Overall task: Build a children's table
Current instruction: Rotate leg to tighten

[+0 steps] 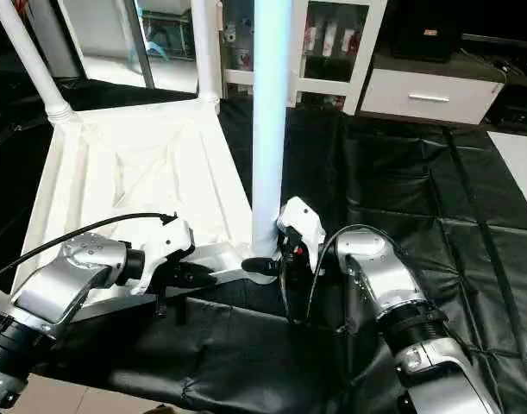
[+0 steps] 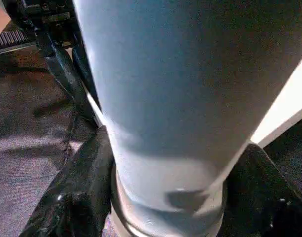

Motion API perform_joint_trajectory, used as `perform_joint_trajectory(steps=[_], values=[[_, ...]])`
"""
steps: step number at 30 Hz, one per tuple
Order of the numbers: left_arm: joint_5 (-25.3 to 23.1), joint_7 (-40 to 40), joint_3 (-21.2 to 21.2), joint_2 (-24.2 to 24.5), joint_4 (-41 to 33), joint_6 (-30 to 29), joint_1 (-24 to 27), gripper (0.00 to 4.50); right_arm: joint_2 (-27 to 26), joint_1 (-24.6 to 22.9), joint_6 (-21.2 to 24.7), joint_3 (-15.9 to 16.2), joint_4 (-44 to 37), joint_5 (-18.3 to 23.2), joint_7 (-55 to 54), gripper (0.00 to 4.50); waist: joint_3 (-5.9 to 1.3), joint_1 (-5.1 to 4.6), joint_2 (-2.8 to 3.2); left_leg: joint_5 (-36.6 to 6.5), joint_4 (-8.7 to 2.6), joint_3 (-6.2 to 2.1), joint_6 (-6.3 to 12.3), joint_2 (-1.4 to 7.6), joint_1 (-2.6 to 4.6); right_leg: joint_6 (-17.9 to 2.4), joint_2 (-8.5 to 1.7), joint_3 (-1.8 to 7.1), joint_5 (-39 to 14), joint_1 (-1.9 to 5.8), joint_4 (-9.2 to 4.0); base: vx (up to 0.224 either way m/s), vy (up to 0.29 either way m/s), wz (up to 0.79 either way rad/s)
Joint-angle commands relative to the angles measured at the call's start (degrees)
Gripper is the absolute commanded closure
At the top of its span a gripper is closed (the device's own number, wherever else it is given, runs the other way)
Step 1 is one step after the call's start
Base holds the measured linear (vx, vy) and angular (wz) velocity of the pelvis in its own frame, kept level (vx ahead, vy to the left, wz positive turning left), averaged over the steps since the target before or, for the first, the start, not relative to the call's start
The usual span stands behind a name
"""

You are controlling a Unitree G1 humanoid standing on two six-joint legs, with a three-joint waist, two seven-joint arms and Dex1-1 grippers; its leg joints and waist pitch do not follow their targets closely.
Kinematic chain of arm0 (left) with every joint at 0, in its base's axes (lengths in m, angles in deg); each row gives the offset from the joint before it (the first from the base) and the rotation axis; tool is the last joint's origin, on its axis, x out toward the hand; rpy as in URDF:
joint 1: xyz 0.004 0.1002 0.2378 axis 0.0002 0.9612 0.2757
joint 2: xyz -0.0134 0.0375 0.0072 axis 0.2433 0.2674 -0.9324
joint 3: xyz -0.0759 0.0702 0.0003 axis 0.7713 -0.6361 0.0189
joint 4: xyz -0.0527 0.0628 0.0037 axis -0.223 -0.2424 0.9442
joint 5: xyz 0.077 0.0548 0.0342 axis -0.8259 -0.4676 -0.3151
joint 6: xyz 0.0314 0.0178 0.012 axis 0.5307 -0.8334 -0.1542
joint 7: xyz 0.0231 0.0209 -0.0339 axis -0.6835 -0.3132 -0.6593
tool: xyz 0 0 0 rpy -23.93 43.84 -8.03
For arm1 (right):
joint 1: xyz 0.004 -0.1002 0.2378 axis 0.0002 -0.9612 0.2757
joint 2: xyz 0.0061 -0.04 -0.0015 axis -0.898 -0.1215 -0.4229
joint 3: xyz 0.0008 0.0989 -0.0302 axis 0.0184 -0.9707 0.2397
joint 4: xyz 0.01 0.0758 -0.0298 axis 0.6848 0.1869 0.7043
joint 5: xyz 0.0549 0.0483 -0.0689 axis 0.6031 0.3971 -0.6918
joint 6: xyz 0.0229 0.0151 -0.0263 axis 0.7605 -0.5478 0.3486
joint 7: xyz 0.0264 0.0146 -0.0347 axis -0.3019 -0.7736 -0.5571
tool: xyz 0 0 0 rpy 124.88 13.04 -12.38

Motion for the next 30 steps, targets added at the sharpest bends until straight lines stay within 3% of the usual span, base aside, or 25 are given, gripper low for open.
perform_joint_trajectory(steps=[1, 6, 7, 8, 9, 10, 11, 13, 14, 16, 17, 20, 24, 26, 27, 28, 30], values=[[1.1, 1.5, -0.6, -0.3, -1.4, 0.1, -0.3, 4.5, -0.2, 0.9, -0.2, -0.4, 0.7, -0.2, 0.3, 1.81, -4.27, -0.12, 0.15, -5.4, -3.95, 0.13, 3.57, 0.76, -0.21, -14.1, -3.45, 2.1, -8.5, 4.33, -3.31, 0.0, 0.0, 0.0], [1.6, 0.6, -0.2, -1.1, -1.9, -0.8, 0.6, 4.5, -0.8, 0.1, -0.7, -0.9, 0.6, -0.3, -1.3, 1.83, -4.26, -0.21, 0.3, -5.2, -3.92, 0.13, 3.48, 0.74, -0.27, -14.2, -3.39, 2.07, -8.0, 4.33, -3.3, 0.0, 0.0, 0.0], [1.8, -0.1, 0.1, -1.7, -1.7, -1.0, 0.6, 4.5, -1.6, 0.1, -1.6, -1.4, 1.3, -0.8, -3.8, 1.83, -4.3, -0.16, 0.7, -5.3, -3.9, 0.08, 3.35, 0.73, -0.21, -14.3, -3.41, 2.06, -8.0, 4.31, -3.27, 0.0, 0.0, 0.0], [1.5, -1.9, 0.5, -3.0, -0.2, -0.5, 0.2, 4.5, -3.2, 0.5, -2.4, -2.4, 3.2, -1.7, -8.8, 1.83, -4.2, -0.32, 0.55, -5.8, -3.92, 0.17, 3.06, 0.73, -0.25, -14.3, -3.47, 2.08, -8.4, 4.12, -3.46, 0.0, 0.0, 0.0], [0.7, -4.6, 0.9, -4.9, 2.4, 0.3, -0.7, 4.5, -5.4, 1.3, -3.7, -3.8, 5.9, -3.0, -15.9, 1.83, -4.09, -0.37, 1.47, -6.8, -3.99, 0.06, 1.95, 0.53, -0.13, -13.9, -3.46, 2.04, -10.2, 4.01, -3.68, 0.0, 0.0, 0.0], [0.2, -6.5, 1.3, -6.1, 4.4, 0.8, -1.7, 4.5, -6.5, 1.8, -4.2, -4.6, 7.3, -3.4, -19.3, 1.83, -4.08, -0.69, 1.24, -7.6, -4.05, 0.11, 1.47, 0.41, -0.22, -13.5, -3.36, 1.96, -11.3, 4.17, -3.98, 0.0, 0.0, 0.0], [-0.2, -8.6, 1.9, -7.5, 6.5, 1.1, -2.7, 4.5, -7.5, 2.1, -4.2, -5.4, 8.3, -3.3, -22.1, 1.83, -4.13, -1.05, 0.6, -8.3, -4.19, -0.06, 0.68, 0.26, -0.28, -12.4, -3.29, 1.83, -13.3, 4.46, -4.08, 0.0, 0.0, 0.0], [-0.6, -11.3, 2.7, -9.1, 9.1, 1.4, -4.1, 4.5, -8.8, 2.5, -4.3, -6.4, 9.4, -3.3, -25.7, 1.84, -4.12, -1.15, 0.73, -8.9, -4.09, -0.02, 0.46, 0.09, -0.01, -11.7, -3.22, 1.86, -15.2, 4.24, -4.31, 0.0, 0.0, 0.0], [-1.1, -15.3, 4.0, -11.5, 13.1, 2.3, -6.5, 4.5, -10.6, 3.3, -4.0, -8.1, 10.8, -3.2, -31.5, 1.84, -4.09, -1.38, 0.38, -9.0, -4.14, 0.01, 0.87, 0.06, -0.23, -10.9, -3.24, 1.93, -16.7, 4.29, -4.56, 0.0, 0.0, 0.0], [-1.7, -19.9, 5.3, -13.8, 17.2, 3.2, -9.3, 4.5, -12.6, 4.4, -3.7, -9.5, 12.6, -3.3, -37.7, 1.84, -4.12, -1.5, 0.3, -9.0, -4.11, 0.03, 0.9, 0.0, -0.02, -10.2, -3.28, 1.89, -18.7, 4.03, -4.79, 0.0, 0.0, 0.0], [-2.2, -23.1, 6.1, -15.1, 19.7, 3.8, -11.0, 4.5, -13.6, 5.2, -3.5, -10.4, 14.0, -3.3, -41.6, 1.84, -4.1, -1.55, -0.17, -8.5, -4.09, 0.09, 1.05, -0.06, -0.21, -9.6, -3.3, 1.86, -19.6, 4.06, -5.02, 0.0, 0.0, 0.0], [-4.6, -31.6, 7.0, -18.1, 25.6, 5.5, -15.0, 4.5, -16.3, 7.8, -4.0, -13.1, 19.0, -3.9, -53.6, 1.84, -4.29, -1.29, 0.16, -7.8, -4.07, 0.07, 0.96, 0.07, -0.01, -9.8, -3.37, 1.91, -18.3, 3.84, -4.84, 0.0, 0.0, 0.0], [-7.5, -38.9, 6.8, -20.5, 30.2, 6.2, -17.7, 4.5, -19.7, 9.9, -4.1, -15.3, 23.9, -4.1, -63.1, 1.84, -4.62, -1.37, 0.38, -6.3, -3.95, 0.12, 1.98, -0.04, -0.48, -11.1, -3.28, 1.84, -11.3, 4.08, -4.13, 0.0, 0.0, 0.0], [-7.9, -41.0, 6.8, -21.4, 32.4, 6.8, -18.8, 4.5, -21.2, 10.7, -5.4, -14.3, 25.3, -5.7, -65.5, 1.84, -4.68, -1.31, 0.4, -5.9, -3.93, 0.14, 2.18, 0.0, -0.4, -11.7, -3.32, 1.86, -9.9, 4.02, -4.0, 0.0, 0.0, 0.0], [-8.1, -41.0, 6.6, -21.4, 32.5, 7.0, -18.8, 4.5, -22.1, 10.8, -6.1, -14.2, 25.5, -5.3, -64.2, 1.84, -4.64, -1.13, 0.87, -6.5, -3.93, 0.12, 2.27, -0.09, -0.31, -12.0, -3.34, 1.81, -9.7, 3.96, -4.0, 0.0, 0.0, 0.0], [-8.3, -41.0, 6.5, -21.3, 33.0, 7.6, -18.9, 4.5, -22.9, 11.0, -6.8, -14.2, 25.8, -4.7, -62.9, 1.84, -4.58, -1.12, 0.47, -6.9, -4.03, 0.15, 2.62, -0.08, -0.5, -12.1, -3.4, 1.81, -9.4, 4.3, -4.02, 0.0, 0.0, 0.0], [-8.2, -40.7, 6.6, -20.8, 32.8, 8.1, -18.7, 4.5, -23.6, 11.0, -8.1, -13.6, 25.1, -4.6, -60.6, 1.84, -4.54, -1.03, 0.46, -7.2, -4.06, 0.16, 3.12, -0.04, -0.52, -12.1, -3.48, 1.78, -9.8, 4.29, -4.11, 0.0, 0.0, 0.0]])
